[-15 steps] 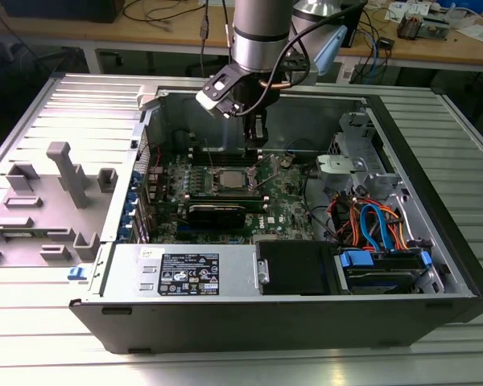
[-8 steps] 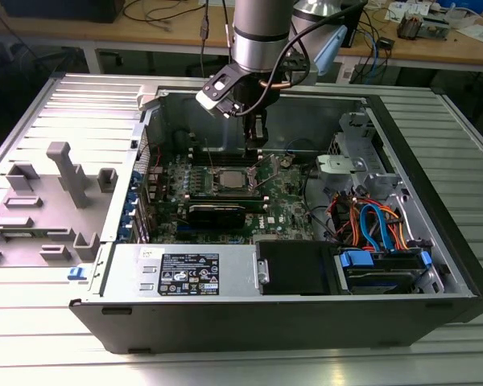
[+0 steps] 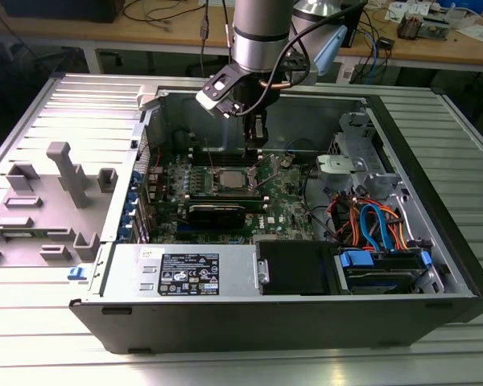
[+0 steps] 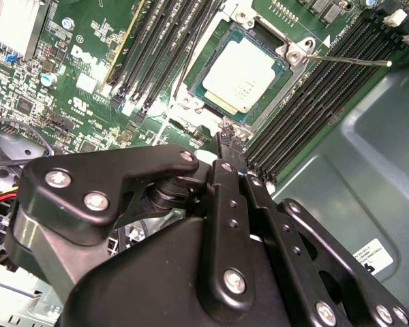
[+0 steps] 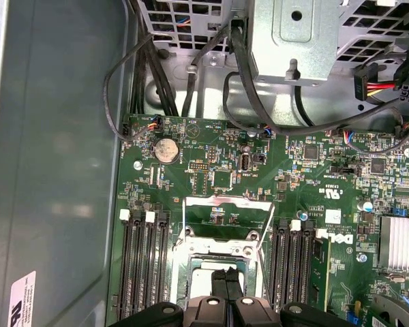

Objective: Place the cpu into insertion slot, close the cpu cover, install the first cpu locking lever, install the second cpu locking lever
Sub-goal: 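Close the cpu cover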

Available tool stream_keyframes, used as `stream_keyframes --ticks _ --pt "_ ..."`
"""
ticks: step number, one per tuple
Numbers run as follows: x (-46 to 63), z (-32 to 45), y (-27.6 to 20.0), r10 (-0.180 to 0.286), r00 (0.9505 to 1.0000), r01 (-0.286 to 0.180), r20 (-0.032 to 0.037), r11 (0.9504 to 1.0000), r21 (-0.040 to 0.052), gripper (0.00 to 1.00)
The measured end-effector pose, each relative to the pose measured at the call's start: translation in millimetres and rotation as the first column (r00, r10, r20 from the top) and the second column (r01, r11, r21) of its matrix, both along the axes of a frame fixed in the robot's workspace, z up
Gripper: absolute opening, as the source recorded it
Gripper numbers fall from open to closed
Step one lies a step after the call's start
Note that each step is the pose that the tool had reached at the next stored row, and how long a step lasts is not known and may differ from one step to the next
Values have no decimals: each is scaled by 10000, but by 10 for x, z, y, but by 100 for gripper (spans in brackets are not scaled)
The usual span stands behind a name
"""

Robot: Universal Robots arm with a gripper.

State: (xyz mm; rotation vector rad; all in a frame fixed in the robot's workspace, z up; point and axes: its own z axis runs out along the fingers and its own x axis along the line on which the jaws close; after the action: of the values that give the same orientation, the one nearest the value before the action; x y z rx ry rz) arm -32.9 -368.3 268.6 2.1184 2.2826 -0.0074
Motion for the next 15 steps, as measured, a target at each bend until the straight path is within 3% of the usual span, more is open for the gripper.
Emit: stream_keyframes --ticks 8,15 --pt "92 -4 0 0 10000 0 0 10000 -8 11" --pt "95 11 0 1 10000 -1 0 10000 -40 11"
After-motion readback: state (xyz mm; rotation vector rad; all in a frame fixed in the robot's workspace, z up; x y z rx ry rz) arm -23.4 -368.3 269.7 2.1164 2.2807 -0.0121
